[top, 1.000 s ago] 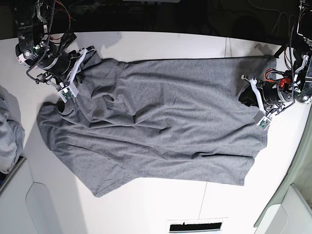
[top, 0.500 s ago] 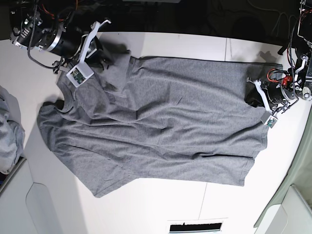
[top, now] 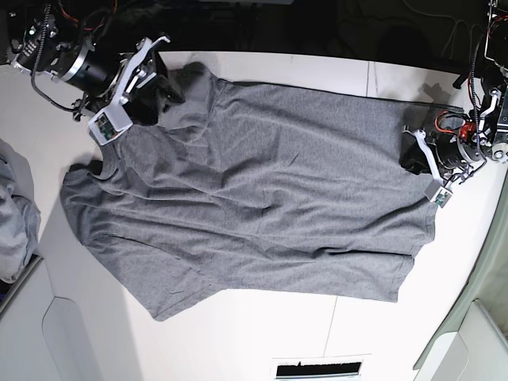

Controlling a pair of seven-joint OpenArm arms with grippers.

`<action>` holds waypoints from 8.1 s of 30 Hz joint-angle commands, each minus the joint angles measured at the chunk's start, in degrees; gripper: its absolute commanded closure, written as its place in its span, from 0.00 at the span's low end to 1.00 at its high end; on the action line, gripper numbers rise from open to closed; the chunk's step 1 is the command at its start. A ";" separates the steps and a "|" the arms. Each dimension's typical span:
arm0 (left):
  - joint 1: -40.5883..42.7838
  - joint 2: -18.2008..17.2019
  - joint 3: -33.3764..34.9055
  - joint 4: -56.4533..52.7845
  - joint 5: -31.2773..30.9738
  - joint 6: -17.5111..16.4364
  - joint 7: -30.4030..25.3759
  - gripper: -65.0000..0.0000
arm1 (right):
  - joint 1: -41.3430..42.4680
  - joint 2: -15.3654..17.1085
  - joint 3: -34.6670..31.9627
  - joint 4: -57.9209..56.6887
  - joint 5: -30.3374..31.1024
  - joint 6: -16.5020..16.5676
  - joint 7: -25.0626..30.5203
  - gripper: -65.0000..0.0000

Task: Layout the t-shirt on the table in an organized manner, then fold the t-shirt properly
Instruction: 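Release and regrasp the shirt near the collar with the right gripper, then pull the collar edge outward with the right gripper to flatten the shirt, then release the shirt and move both grippers to the collar-side corners, then grasp the collar-side edge with both grippers and lift it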

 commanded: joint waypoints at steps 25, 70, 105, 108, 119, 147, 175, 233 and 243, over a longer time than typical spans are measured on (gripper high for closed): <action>-0.44 -1.75 -0.37 0.11 0.66 0.68 0.09 0.79 | -0.83 -3.32 8.31 -8.50 -4.83 -0.22 4.76 0.51; -0.44 -5.99 -0.37 0.11 5.88 2.58 -0.59 0.79 | -1.07 -7.43 -5.46 8.76 0.61 0.33 0.22 0.50; -0.46 -6.05 -0.37 4.50 -4.44 1.86 0.52 0.79 | 29.77 3.28 1.97 -47.04 -9.77 -1.53 5.99 1.00; -0.46 -6.05 -0.37 4.63 -4.50 0.68 0.52 0.79 | 32.94 3.74 1.97 -49.99 -10.10 -1.55 6.45 1.00; -0.98 -6.08 -0.37 4.68 -4.59 0.48 1.75 0.79 | 37.35 3.85 1.97 -51.56 -8.50 -1.88 6.99 1.00; 13.88 -7.96 -22.43 5.70 -35.54 -6.77 20.31 0.54 | 1.01 4.28 23.89 -22.97 6.54 0.26 -3.15 0.63; 22.60 -7.76 -25.49 5.70 -33.11 -6.77 22.16 0.46 | -0.07 1.88 10.03 -30.67 9.88 1.11 -1.14 0.49; 22.88 -10.34 -38.99 11.15 -49.72 -6.77 27.28 1.00 | -7.43 -0.50 11.63 4.13 10.47 1.05 -2.82 1.00; 23.58 -10.36 -38.99 11.15 -43.89 -6.77 26.32 1.00 | -6.86 -0.48 16.52 4.13 11.96 1.01 -3.98 1.00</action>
